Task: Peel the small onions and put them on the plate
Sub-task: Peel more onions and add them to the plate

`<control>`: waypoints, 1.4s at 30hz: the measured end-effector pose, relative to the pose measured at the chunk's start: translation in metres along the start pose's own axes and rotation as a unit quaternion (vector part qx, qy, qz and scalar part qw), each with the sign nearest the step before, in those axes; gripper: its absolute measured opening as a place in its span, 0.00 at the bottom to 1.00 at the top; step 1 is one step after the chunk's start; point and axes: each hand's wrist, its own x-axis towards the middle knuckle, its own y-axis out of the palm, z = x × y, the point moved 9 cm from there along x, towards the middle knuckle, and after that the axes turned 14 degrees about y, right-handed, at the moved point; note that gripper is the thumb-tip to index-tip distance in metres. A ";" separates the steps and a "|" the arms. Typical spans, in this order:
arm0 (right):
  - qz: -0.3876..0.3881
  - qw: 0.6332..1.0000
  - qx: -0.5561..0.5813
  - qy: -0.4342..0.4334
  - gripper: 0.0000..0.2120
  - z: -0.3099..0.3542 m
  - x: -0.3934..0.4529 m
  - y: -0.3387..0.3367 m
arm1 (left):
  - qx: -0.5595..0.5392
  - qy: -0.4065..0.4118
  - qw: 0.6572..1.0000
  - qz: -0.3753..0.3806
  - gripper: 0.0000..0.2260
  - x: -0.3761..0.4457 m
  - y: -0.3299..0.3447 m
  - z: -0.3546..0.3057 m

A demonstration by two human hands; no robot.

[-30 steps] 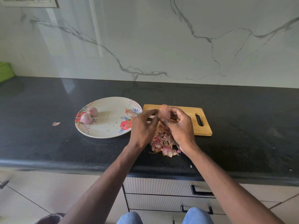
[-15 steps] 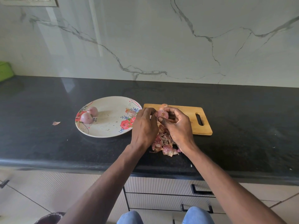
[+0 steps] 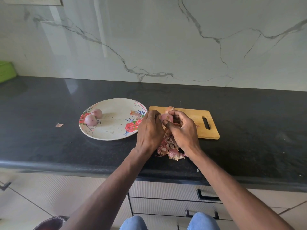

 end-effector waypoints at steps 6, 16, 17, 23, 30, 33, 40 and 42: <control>0.007 1.000 0.007 0.005 0.13 0.000 -0.001 0.001 | 0.003 -0.020 1.000 -0.010 0.05 0.001 -0.003 0.002; 0.051 0.980 0.169 0.088 0.13 -0.018 0.007 0.002 | 0.039 -0.100 0.994 -0.004 0.07 0.000 -0.005 0.024; 0.063 0.972 0.205 0.102 0.13 -0.020 0.008 0.004 | 0.044 -0.109 0.993 -0.005 0.07 0.000 -0.005 0.027; 0.167 0.866 0.433 0.187 0.14 -0.013 0.002 0.013 | 0.060 -0.123 0.991 -0.001 0.10 0.000 -0.008 0.030; 0.175 0.822 0.489 0.231 0.13 -0.017 0.001 0.015 | 0.085 -0.045 0.995 0.021 0.14 0.002 -0.003 0.021; 0.164 0.845 0.458 0.224 0.12 -0.018 0.002 0.013 | 0.091 -0.040 0.995 0.026 0.13 0.003 -0.003 0.020; 0.163 0.827 0.479 0.245 0.14 -0.022 0.003 0.013 | 0.072 -0.074 0.995 0.011 0.09 0.000 -0.007 0.029; 0.164 0.808 0.504 0.256 0.15 -0.023 0.002 0.013 | 0.063 -0.073 0.995 0.020 0.22 0.000 -0.005 0.029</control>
